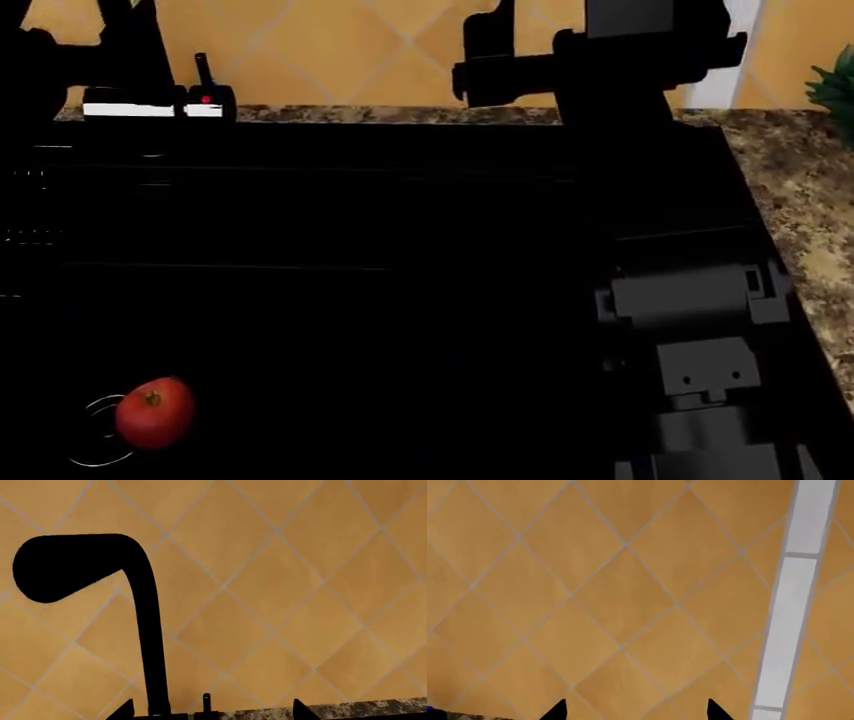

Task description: Pick the tomato from the sink and place it on the plate located on the counter

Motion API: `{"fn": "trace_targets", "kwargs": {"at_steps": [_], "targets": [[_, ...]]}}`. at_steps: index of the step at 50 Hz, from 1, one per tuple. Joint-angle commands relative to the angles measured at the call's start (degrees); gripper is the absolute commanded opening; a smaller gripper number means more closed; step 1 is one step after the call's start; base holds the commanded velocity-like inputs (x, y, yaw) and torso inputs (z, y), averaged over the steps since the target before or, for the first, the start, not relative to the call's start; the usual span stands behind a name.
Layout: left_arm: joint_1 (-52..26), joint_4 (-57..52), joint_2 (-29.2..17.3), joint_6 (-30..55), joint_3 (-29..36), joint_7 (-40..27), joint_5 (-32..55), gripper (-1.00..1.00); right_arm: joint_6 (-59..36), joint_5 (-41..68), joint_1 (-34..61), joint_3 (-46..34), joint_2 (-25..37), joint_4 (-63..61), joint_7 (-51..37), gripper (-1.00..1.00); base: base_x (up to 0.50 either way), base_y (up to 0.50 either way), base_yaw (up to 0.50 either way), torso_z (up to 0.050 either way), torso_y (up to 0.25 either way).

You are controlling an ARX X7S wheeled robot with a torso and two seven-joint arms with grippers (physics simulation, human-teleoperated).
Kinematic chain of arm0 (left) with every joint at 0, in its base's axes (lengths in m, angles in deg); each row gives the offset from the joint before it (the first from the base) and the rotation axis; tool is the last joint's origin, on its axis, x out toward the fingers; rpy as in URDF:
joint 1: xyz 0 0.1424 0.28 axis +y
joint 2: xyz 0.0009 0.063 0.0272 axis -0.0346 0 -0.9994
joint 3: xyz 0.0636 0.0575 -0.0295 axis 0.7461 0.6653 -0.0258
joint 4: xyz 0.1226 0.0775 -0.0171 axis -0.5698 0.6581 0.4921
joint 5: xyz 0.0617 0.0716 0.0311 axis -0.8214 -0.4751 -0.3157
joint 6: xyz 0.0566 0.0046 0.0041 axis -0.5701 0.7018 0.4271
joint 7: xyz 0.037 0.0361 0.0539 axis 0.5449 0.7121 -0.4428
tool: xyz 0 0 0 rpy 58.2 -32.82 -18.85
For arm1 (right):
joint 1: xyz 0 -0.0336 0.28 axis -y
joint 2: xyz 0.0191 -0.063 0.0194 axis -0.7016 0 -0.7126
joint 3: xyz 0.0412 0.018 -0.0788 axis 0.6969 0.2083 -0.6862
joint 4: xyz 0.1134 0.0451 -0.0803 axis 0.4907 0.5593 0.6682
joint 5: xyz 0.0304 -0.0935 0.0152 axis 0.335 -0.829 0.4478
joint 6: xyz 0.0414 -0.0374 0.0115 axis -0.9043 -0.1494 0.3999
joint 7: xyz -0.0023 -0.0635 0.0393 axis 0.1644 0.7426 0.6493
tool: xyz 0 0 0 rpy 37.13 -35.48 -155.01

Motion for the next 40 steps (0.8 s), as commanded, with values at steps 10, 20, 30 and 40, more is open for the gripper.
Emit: {"fn": "trace_targets", "kwargs": {"at_steps": [10,20,30,40], "targets": [[0.38,0.16,-0.21,0.33,0.00,-0.38,0.48,1.00,0.32,0.64,-0.04,-0.34,0.08,0.39,-0.26,1.00,0.00,0.00,0.00,0.000,-0.183],[0.64,-0.17,-0.45,0.46,-0.03,-0.59,0.70,1.00,0.06,1.06,-0.16,-0.45,0.15,-0.07,-0.51,1.00,0.00,0.00,0.00,0.000,-0.176],[0.27,-4.95,-3.55,15.12,1.53,0.15,3.68,1.00,-0.24,1.42,-0.14,-0.47,0.46,-0.63,-0.68,1.00,0.00,0.00,0.00,0.000,-0.013],[0.65,-11.31,-8.54,31.48,5.75,2.46,6.81,1.00,-0.51,1.90,-0.03,-0.67,0.27,-1.00,-0.74,1.00,0.00,0.00,0.00,0.000,0.000]]}}
